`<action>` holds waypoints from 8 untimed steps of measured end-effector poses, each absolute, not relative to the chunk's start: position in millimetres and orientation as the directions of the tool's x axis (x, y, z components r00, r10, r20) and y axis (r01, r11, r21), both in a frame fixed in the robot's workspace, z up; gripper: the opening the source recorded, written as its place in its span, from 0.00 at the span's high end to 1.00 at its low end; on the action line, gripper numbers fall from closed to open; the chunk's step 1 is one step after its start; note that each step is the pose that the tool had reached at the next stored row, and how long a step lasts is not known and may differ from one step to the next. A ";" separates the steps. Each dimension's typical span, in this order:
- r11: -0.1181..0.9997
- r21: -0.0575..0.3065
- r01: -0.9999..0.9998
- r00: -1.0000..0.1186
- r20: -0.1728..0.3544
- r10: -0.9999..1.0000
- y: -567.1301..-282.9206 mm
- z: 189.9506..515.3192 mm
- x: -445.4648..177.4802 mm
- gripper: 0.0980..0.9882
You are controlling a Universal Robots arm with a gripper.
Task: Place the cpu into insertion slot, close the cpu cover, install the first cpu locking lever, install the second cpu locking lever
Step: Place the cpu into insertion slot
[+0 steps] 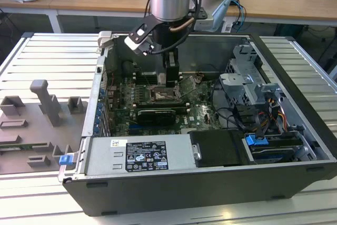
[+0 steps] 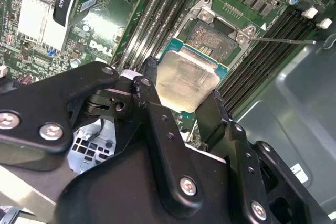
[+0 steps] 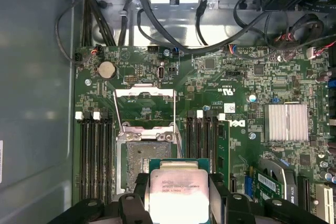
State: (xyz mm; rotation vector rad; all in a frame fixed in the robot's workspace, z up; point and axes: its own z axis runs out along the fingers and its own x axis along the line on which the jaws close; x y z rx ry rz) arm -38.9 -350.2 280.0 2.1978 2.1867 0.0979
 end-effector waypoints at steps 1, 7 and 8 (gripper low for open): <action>-0.006 0.073 0.997 0.004 0.017 1.000 -350.3 278.8 -38.9 0.51; -0.006 0.072 0.997 0.005 0.017 1.000 -350.3 271.5 -38.9 0.51; -0.006 0.073 0.997 0.005 0.017 1.000 -350.3 270.3 -39.0 0.51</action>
